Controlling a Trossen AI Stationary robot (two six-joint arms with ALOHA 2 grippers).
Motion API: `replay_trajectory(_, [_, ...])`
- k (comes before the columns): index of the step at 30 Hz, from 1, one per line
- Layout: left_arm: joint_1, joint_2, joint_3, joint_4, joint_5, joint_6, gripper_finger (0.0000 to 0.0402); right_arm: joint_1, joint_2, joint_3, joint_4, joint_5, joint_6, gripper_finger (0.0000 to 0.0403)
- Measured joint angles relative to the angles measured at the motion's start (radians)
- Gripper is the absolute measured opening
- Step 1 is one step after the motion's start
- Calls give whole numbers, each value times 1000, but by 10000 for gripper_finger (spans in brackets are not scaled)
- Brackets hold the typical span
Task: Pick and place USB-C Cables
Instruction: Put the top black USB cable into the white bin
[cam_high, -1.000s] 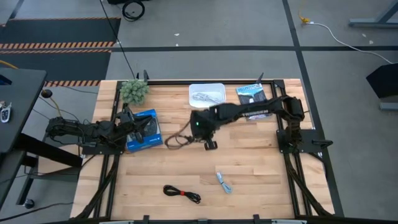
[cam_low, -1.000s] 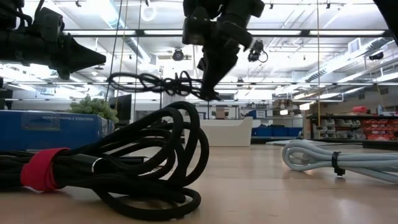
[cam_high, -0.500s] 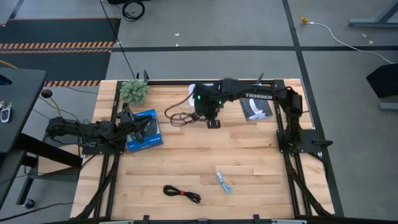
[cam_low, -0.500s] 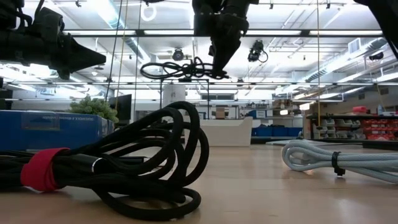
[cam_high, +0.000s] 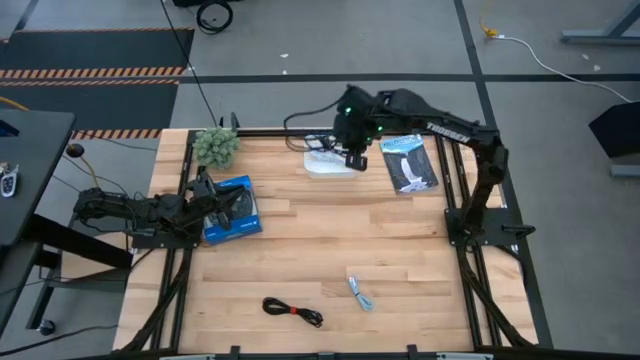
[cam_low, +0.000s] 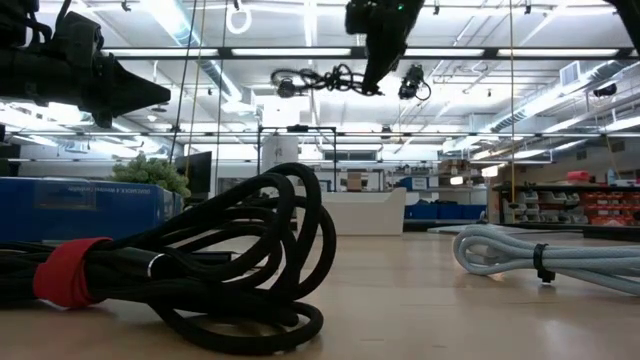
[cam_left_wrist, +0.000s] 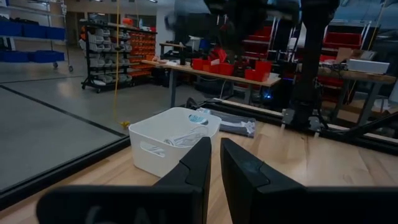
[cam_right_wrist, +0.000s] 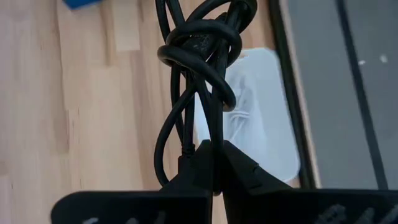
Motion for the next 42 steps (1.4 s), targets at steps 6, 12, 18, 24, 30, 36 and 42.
replay_trajectory(6, [0, 0, 0, 0, 0, 0, 43, -34, -56, 0, 15, -4, 4, 12])
replay_trajectory(12, [0, 0, 0, 0, 0, 0, 43, -59, -50, 1, 18, -50, 12, 12])
replay_trajectory(18, [0, 0, 0, 0, 0, 0, 43, -90, -21, -34, 56, -75, -1, 12])
replay_trajectory(24, [0, 0, 0, 0, 0, 0, 43, -129, -21, -175, 124, -89, -4, 12])
replay_trajectory(30, [0, 0, 0, 0, 0, 0, 43, -176, -21, -349, 240, -103, -3, 12])
replay_trajectory(36, [0, 0, 0, 0, 0, 0, 43, -211, -21, -454, 294, -102, 25, 12])
replay_trajectory(42, [0, 0, 0, 0, 0, 0, 43, -222, 34, -461, 326, -98, 20, 12])
